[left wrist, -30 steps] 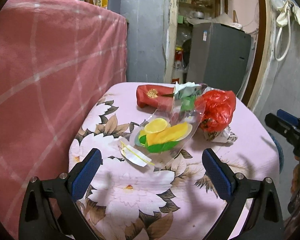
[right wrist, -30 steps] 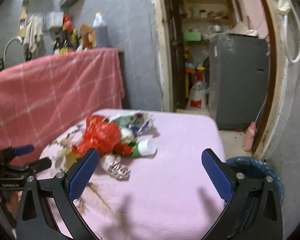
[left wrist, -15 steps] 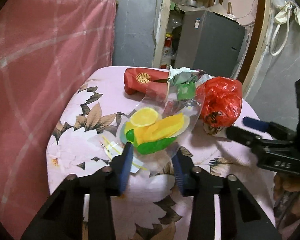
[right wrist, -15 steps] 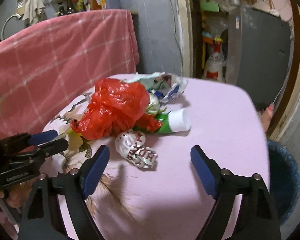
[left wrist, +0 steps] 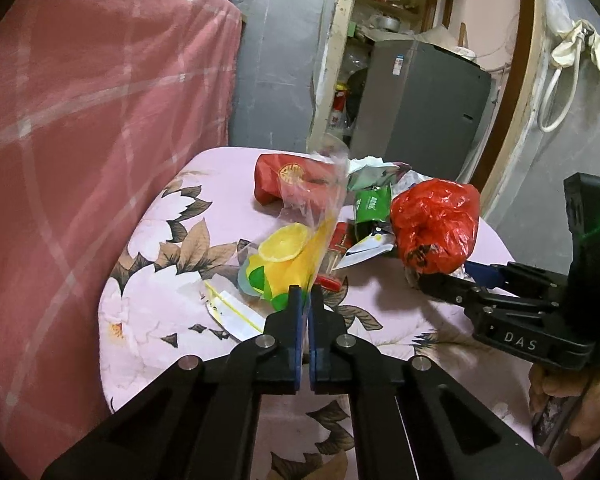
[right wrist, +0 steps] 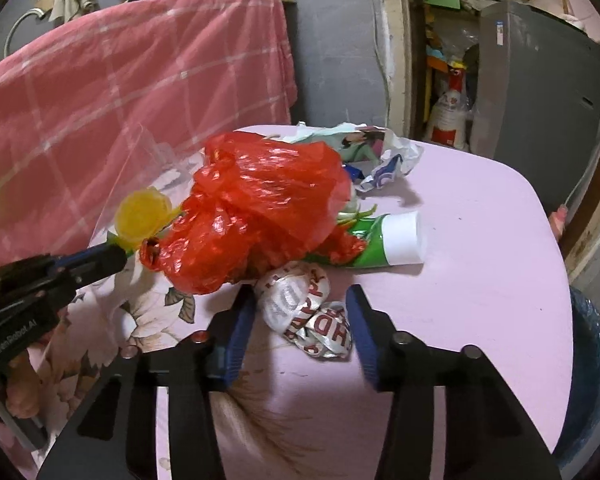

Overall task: Collect trash
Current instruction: 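Grasp the lemon-print clear bag with the left tool while the right tool grasps the crumpled can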

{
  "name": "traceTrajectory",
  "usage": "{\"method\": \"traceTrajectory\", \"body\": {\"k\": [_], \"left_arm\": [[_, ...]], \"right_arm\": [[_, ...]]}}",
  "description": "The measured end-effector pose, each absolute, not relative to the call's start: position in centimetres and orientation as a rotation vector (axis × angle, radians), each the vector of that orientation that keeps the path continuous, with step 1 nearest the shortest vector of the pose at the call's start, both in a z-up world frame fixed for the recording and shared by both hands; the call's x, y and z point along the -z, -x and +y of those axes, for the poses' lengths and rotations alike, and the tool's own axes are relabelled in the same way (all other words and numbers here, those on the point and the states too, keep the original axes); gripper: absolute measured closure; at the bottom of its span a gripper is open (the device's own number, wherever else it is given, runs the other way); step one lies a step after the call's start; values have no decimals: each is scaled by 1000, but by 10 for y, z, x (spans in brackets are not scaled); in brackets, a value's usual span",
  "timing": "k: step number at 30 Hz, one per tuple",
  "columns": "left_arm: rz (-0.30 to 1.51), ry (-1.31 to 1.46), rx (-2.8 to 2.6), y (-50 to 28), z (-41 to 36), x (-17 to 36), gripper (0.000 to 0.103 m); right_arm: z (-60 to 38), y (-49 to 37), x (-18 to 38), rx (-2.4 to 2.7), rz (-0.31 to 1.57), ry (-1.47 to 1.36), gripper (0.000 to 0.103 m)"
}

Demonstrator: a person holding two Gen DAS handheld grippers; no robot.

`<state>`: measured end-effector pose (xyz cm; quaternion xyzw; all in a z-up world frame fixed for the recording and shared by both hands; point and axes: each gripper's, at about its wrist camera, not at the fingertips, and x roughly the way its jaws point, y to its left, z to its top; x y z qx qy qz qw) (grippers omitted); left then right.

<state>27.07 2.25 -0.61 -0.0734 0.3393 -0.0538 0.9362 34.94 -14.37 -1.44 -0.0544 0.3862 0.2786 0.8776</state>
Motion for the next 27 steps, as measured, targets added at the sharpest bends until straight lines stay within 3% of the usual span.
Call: {"method": "traceTrajectory", "body": {"k": [3,8,17,27], "left_arm": [[681,152,105,-266,19,2,103],[641,159,105,-256,12,-8,103],[544,149,133,-236,-12,-29,103],[454,144,199,-235,-52,-48,103]], "right_arm": [[-147,-346,13,-593,801,97,74],[-157,-336,9,-607,785,79,81],[-190,-308,-7,-581,716,85,83],[-247,-279,-39,-507,518,33,83]]}}
